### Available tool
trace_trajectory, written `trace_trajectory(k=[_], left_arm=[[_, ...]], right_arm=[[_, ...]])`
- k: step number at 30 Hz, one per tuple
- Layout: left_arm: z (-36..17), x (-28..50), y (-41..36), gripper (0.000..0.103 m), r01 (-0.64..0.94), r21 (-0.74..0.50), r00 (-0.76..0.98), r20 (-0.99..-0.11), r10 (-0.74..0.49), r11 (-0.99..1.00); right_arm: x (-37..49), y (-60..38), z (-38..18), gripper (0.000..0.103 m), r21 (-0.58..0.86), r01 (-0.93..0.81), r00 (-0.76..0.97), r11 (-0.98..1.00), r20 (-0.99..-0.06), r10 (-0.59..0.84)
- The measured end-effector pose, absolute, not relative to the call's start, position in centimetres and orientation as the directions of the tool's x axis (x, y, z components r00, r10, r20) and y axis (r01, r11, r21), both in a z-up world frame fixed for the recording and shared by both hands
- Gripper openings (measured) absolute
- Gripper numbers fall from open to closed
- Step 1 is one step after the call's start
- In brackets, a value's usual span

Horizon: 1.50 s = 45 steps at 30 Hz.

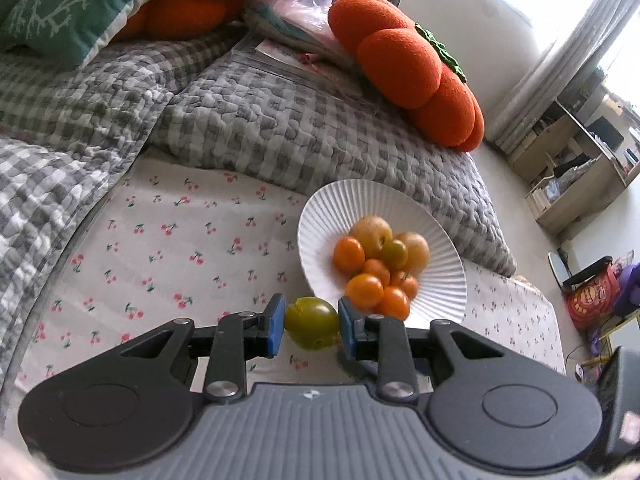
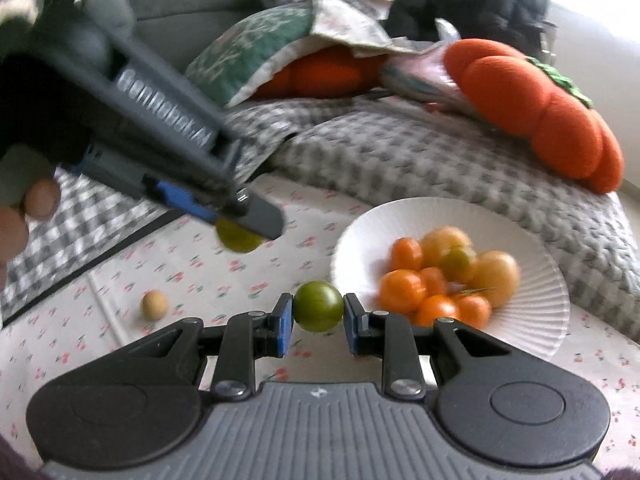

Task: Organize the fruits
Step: 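Lift and carry both green tomatoes over the white plate, then lower both green tomatoes onto the plate and open both grippers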

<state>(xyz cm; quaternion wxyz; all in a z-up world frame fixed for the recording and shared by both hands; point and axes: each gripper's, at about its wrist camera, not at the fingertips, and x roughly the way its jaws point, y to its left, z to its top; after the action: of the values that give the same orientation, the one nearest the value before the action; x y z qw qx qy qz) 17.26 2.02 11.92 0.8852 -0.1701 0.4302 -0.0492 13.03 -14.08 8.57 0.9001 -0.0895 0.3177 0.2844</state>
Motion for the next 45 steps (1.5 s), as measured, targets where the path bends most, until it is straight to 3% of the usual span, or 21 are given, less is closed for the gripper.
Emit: trace_trajectory(k=[7, 14, 34, 45], left_arm=[[10.6, 20.3, 0.8, 0.021, -0.037, -0.365, 0.617, -0.741, -0.266, 0.93], [9.2, 22.7, -0.2, 0.021, -0.002, -0.372, 0.612, -0.735, -0.293, 0.928], [8.6, 23.5, 1.1, 0.021, -0.058, -0.359, 0.619, -0.745, -0.249, 0.932], [8.9, 23.3, 1.9, 0.021, -0.081, -0.357, 0.625, -0.746, -0.232, 0.931]], right_arm=[[16.1, -17.4, 9.0, 0.024, 0.057, -0.447, 0.701, 0.893, -0.597, 0.389], [19.2, -20.0, 8.1, 0.024, 0.186, -0.334, 0.7, 0.924, -0.608, 0.376], [19.5, -15.2, 7.1, 0.024, 0.092, -0.449, 0.685, 0.889, -0.604, 0.408], [20.2, -18.8, 8.2, 0.03, 0.186, -0.319, 0.743, 0.929, -0.56, 0.367]])
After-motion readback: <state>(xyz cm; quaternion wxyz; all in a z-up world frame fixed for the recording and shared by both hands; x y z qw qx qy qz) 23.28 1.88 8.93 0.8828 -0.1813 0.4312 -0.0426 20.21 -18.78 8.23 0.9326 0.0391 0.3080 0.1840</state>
